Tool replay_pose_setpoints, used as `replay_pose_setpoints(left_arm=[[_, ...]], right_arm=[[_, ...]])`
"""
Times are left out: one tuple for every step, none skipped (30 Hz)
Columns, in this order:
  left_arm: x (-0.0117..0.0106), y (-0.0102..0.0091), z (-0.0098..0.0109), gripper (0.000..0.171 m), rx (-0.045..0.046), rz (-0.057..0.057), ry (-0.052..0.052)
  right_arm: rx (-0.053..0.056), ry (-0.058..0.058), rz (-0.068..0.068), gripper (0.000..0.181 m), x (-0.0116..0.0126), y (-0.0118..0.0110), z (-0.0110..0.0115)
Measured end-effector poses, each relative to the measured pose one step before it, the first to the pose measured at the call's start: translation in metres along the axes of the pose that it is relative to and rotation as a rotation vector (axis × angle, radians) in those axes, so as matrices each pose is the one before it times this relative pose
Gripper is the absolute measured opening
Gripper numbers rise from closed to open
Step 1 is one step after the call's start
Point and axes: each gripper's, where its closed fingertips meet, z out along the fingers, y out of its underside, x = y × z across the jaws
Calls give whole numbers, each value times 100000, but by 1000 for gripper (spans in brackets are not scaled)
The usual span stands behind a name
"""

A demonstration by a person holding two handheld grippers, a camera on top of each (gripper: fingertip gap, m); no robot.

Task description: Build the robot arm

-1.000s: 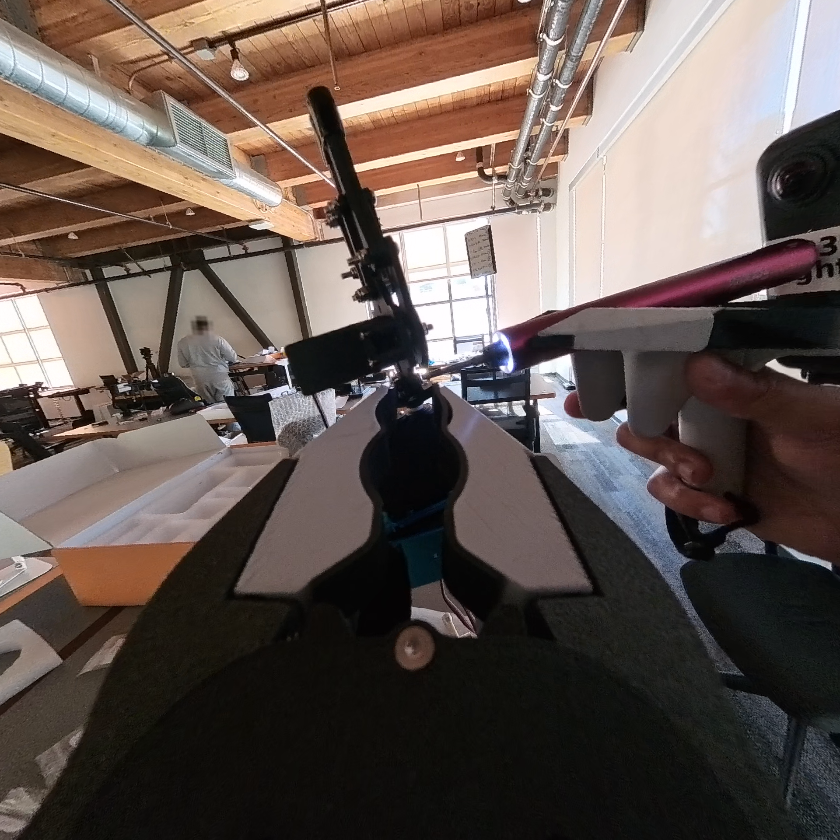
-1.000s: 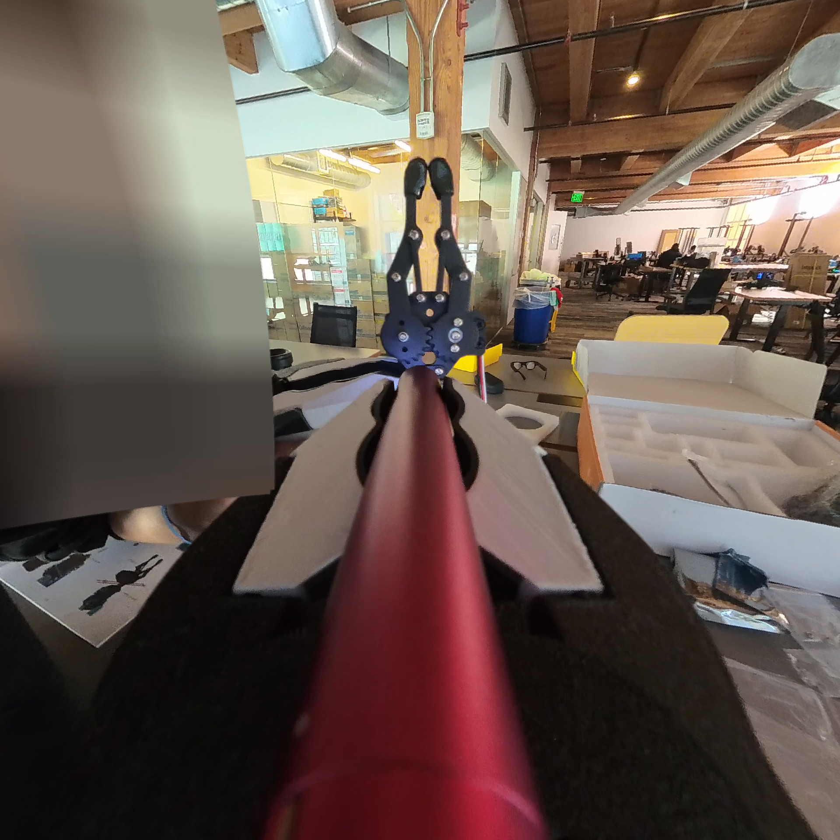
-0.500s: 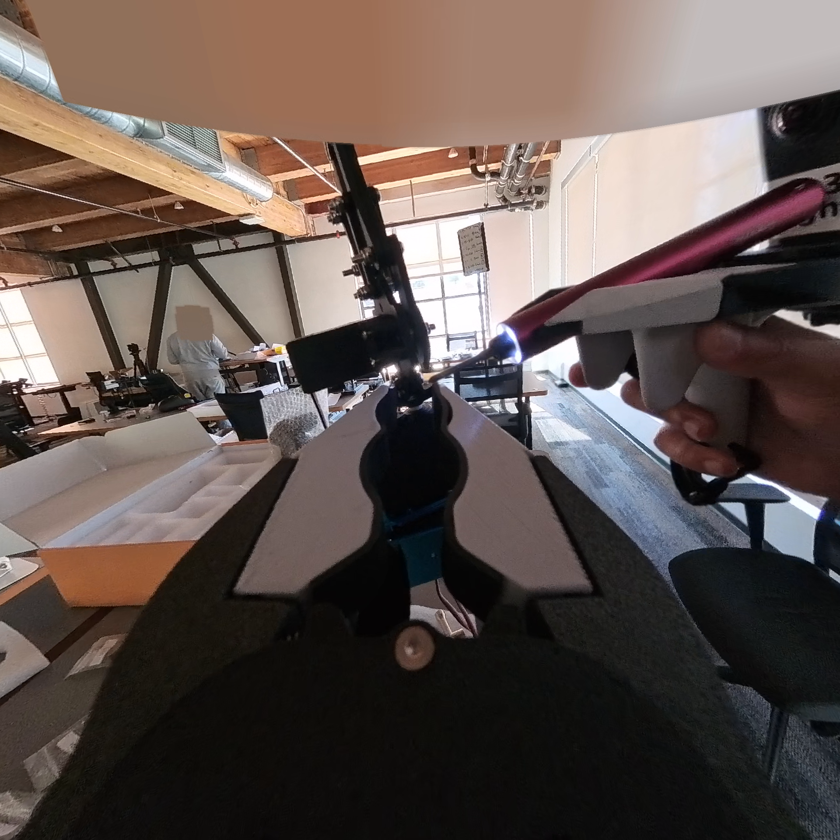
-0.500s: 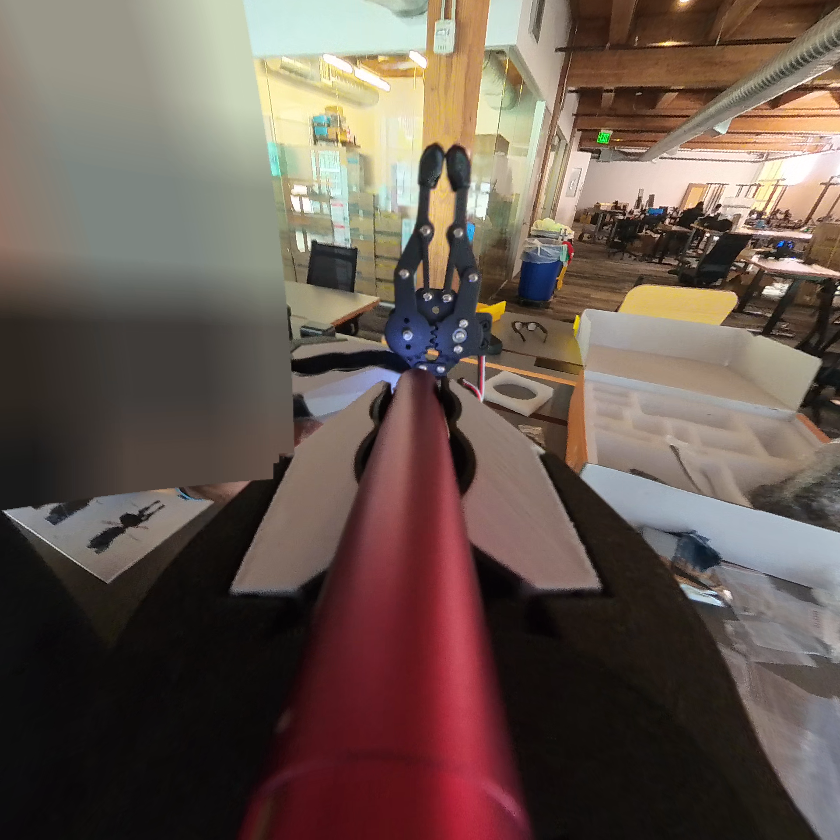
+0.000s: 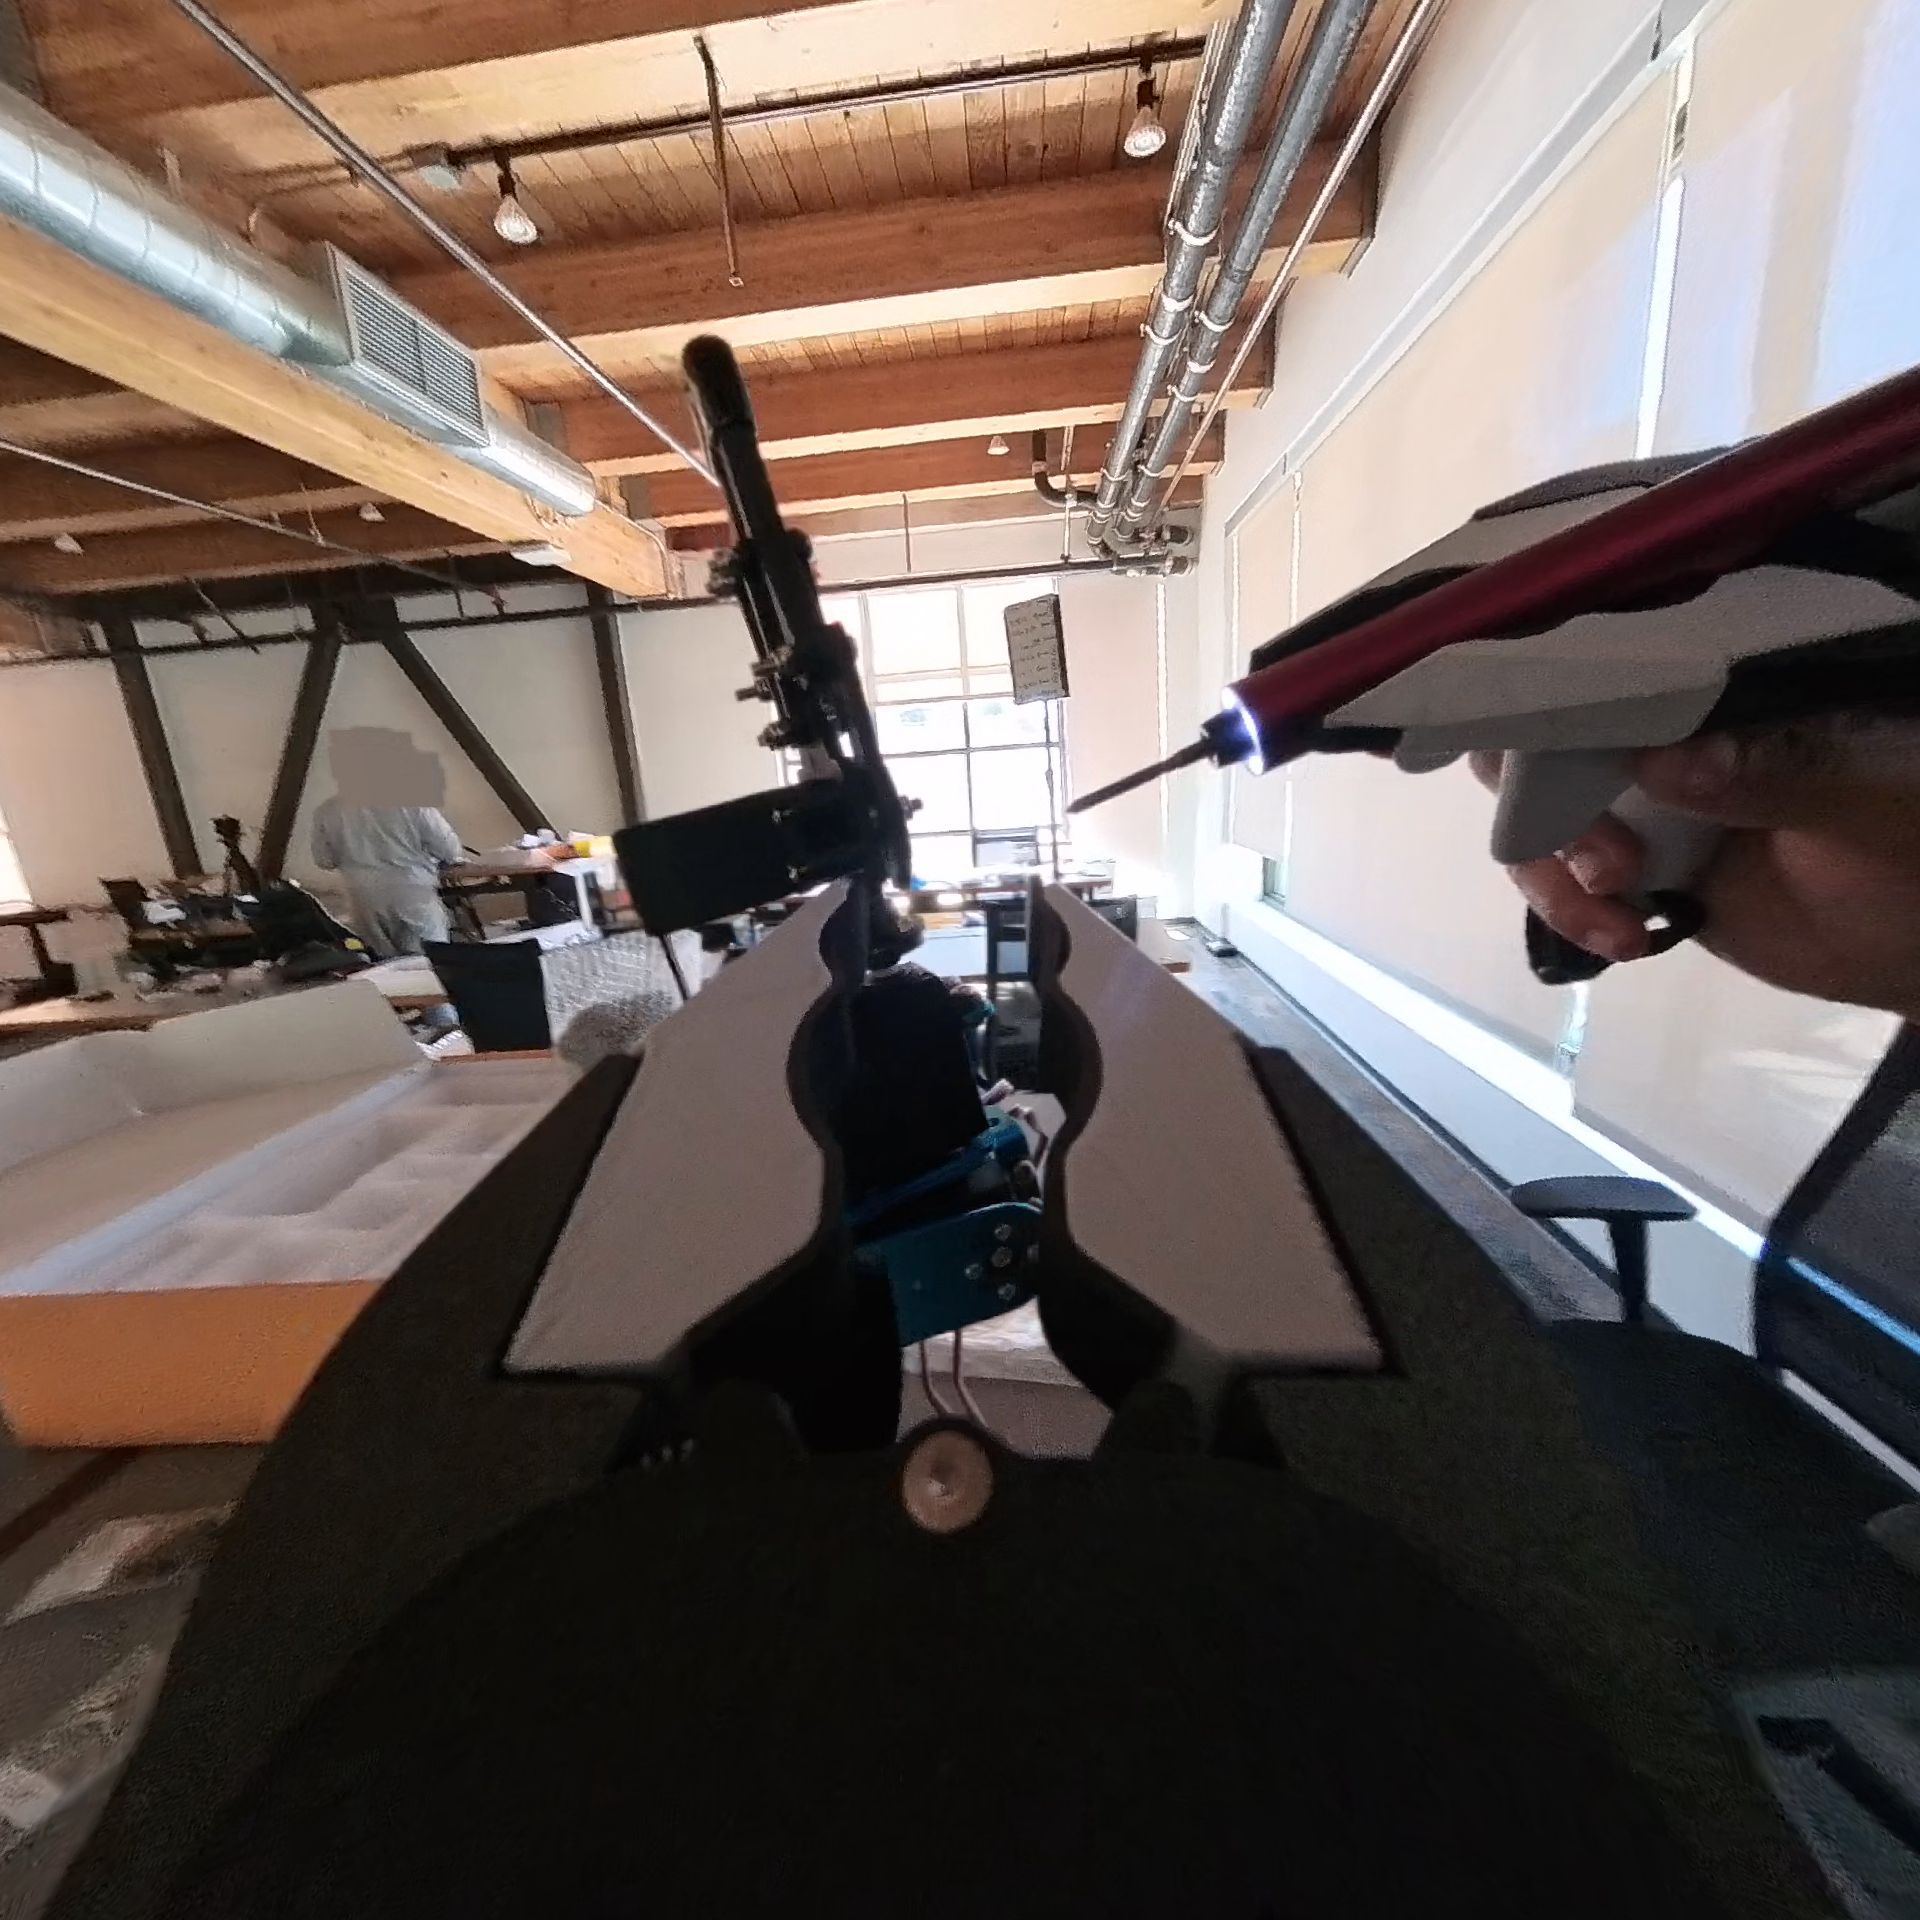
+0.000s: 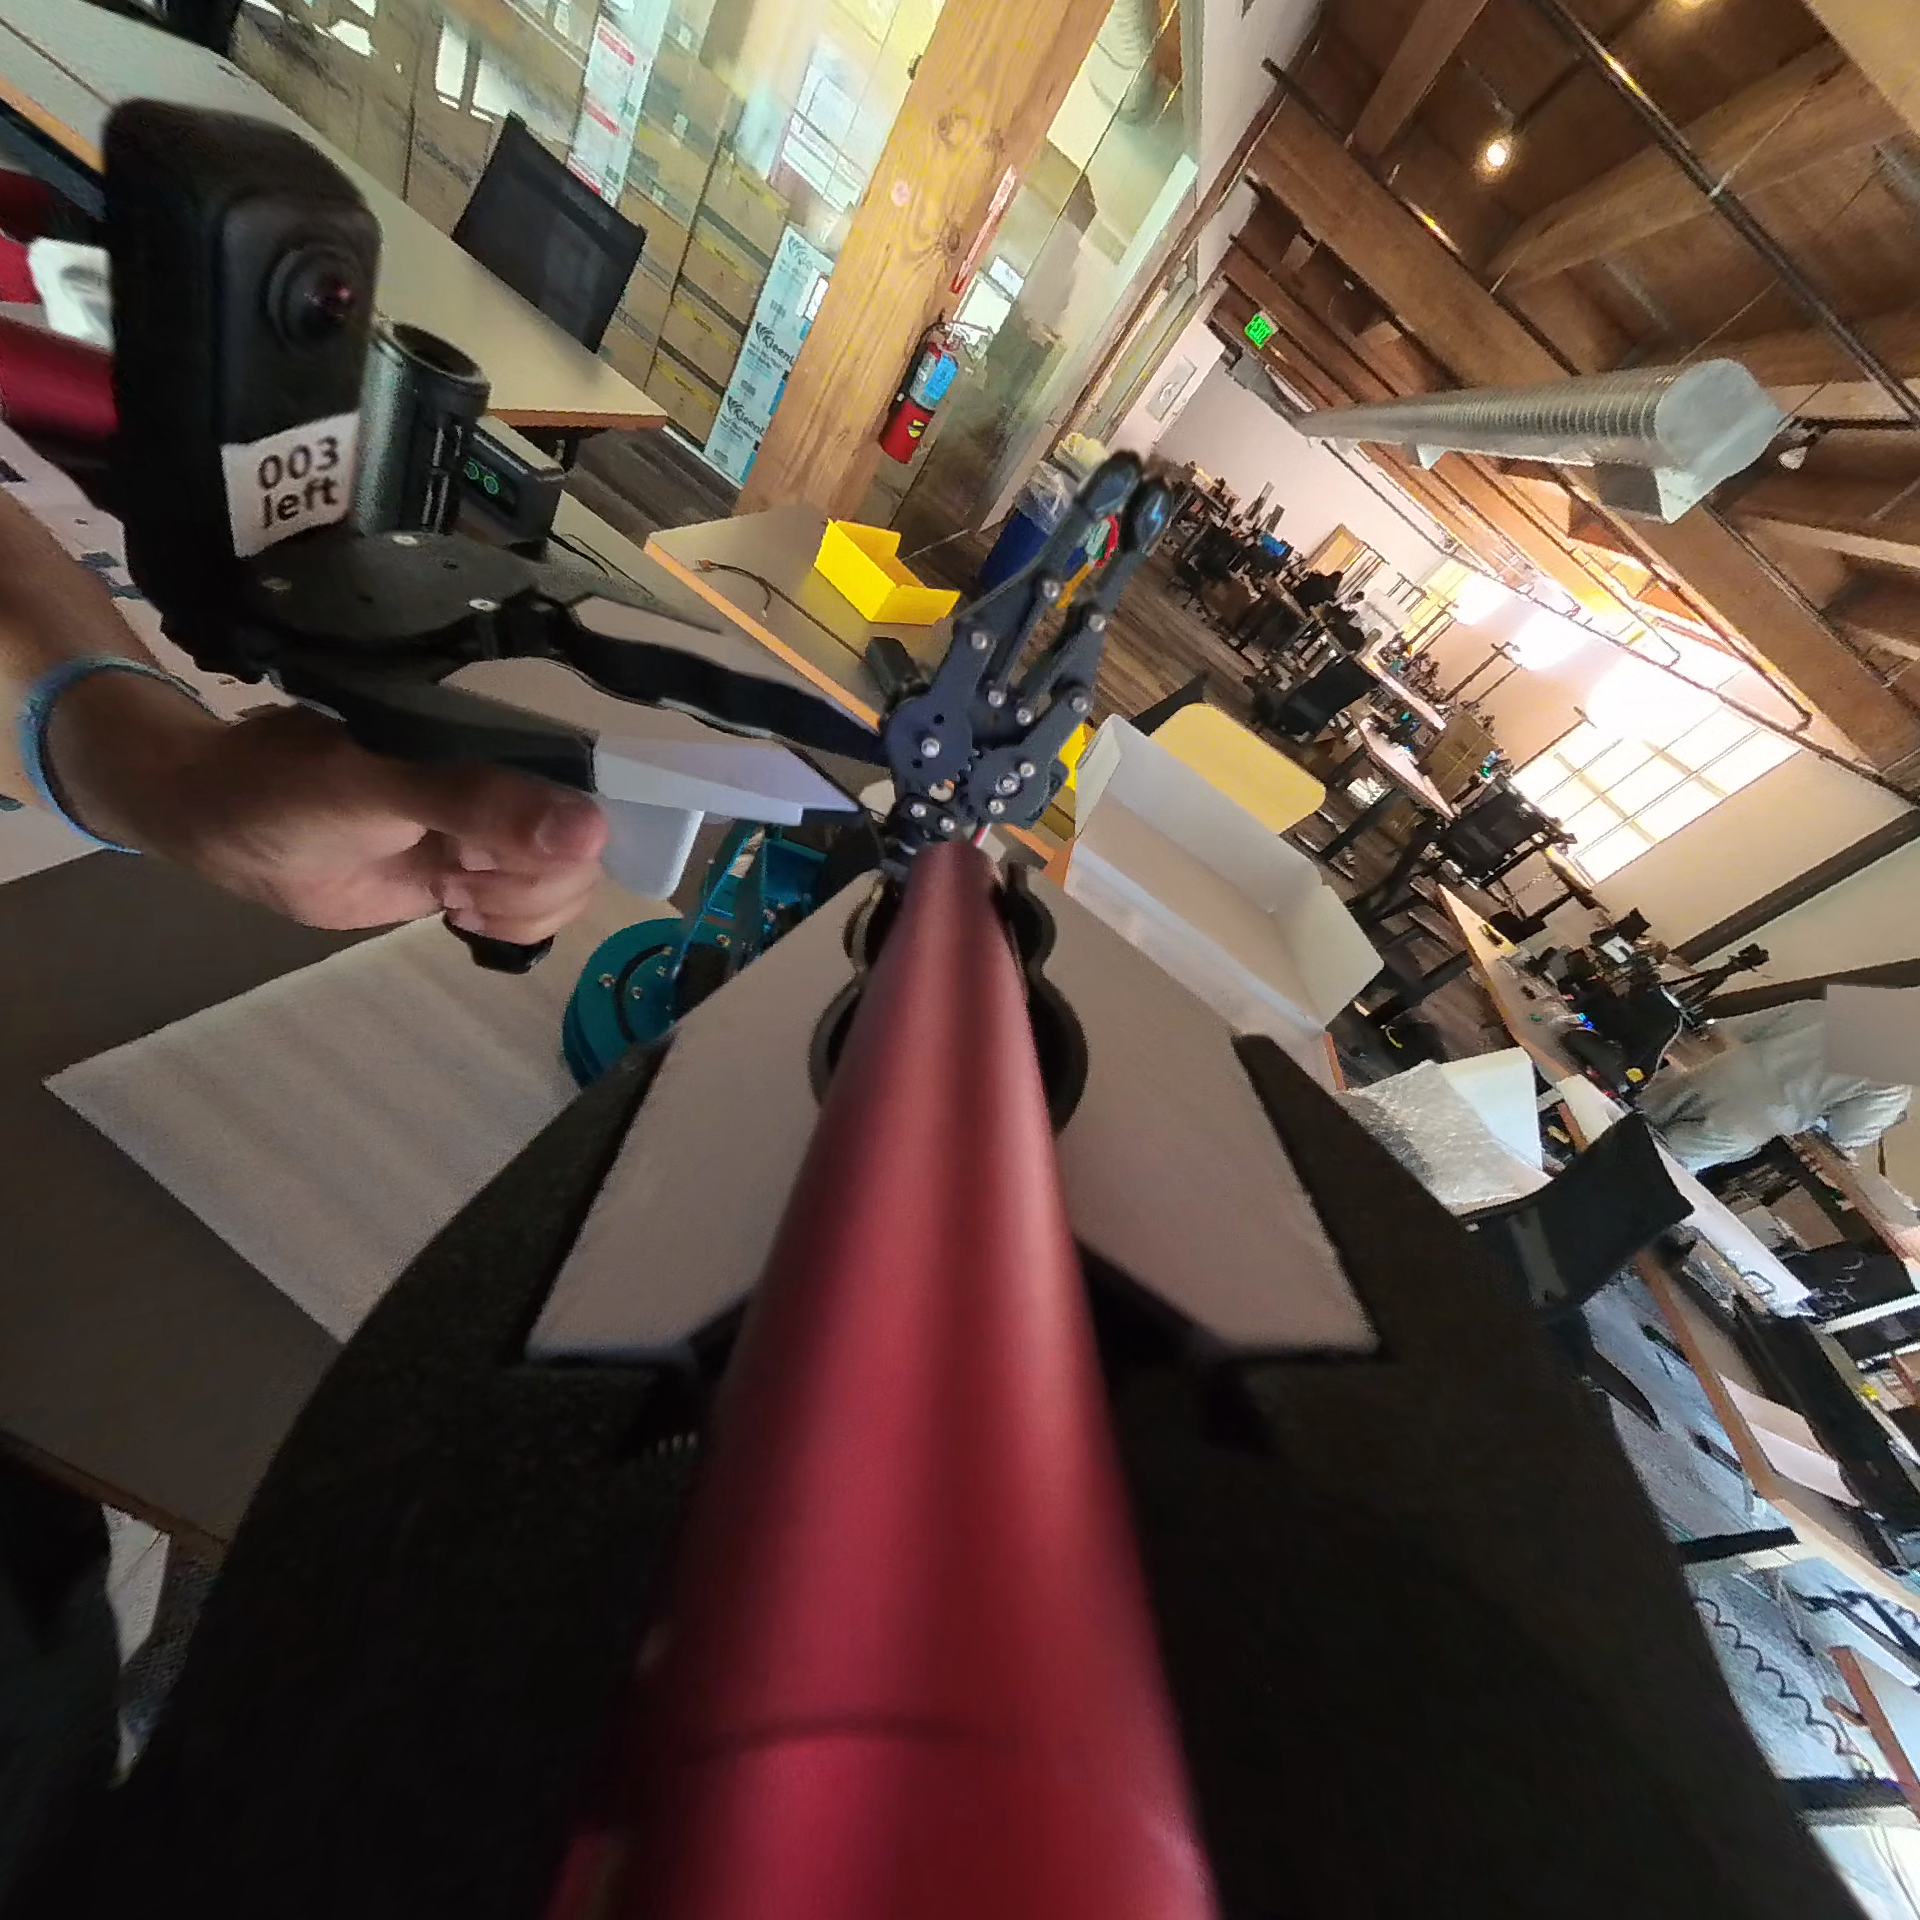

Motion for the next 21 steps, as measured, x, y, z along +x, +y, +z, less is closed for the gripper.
replay_pose_setpoints(left_arm=[[176,8,-1,29,-552,-1416,893],[110,-6,-43,28,-382,-635,427],[-100,-16,-47,28,-479,-937,-407],[-266,8,-82,30,-917,-1916,-934],[-355,4,-179,32,-1301,-2861,-1131],[-380,-29,-289,36,-1261,-3002,-1144],[-307,20,-319,38,-1808,-2395,-752],[-183,55,-378,40,-2357,-2321,-88],[-96,-4,-470,41,-2193,-3611,202],[4,-193,-568,42,-1408,-6054,590],[205,-298,-526,41,-910,-9249,1918],[521,28,-271,42,-2846,-12915,3982],[979,329,0,52,-4414,-15661,7184],[1273,321,107,61,-3442,-15446,9352],[1036,385,144,61,-2501,-12799,7989],[705,199,81,60,-463,-9346,6183],[636,-142,-41,49,2292,-4966,5572],[477,-268,-144,40,3122,-2923,4256],[430,-389,-228,24,3371,-3310,3389],[363,-312,-232,19,2673,-2451,2298],[291,-92,-194,18,823,-362,1617]], right_arm=[[330,-640,-159,21,-43,-170,-41],[799,-17,-351,22,-23,-168,-6],[715,12,140,22,-30,-104,60],[782,79,720,22,-15,-69,132],[938,-188,1360,22,-60,-61,181],[1275,-504,1131,22,-140,-69,191],[1368,-295,496,20,-170,-62,192],[1476,-385,535,20,-194,-95,220],[1642,-1129,918,20,-331,-112,252],[1772,-1627,1116,20,-450,-177,302],[2305,-1825,778,21,-583,-301,352],[2702,-1540,576,21,-616,-402,399],[2112,-1370,487,21,-594,-344,466],[911,-1205,590,21,-523,-199,498],[559,-1698,603,20,-556,-150,491],[797,-1840,186,21,-581,-166,486],[675,-2202,-16,21,-613,-156,455],[357,-1036,182,21,-382,-82,424],[-464,-727,-66,21,-239,98,372],[343,-2142,474,21,-411,-36,302],[1276,-1596,965,21,-320,-233,150]])
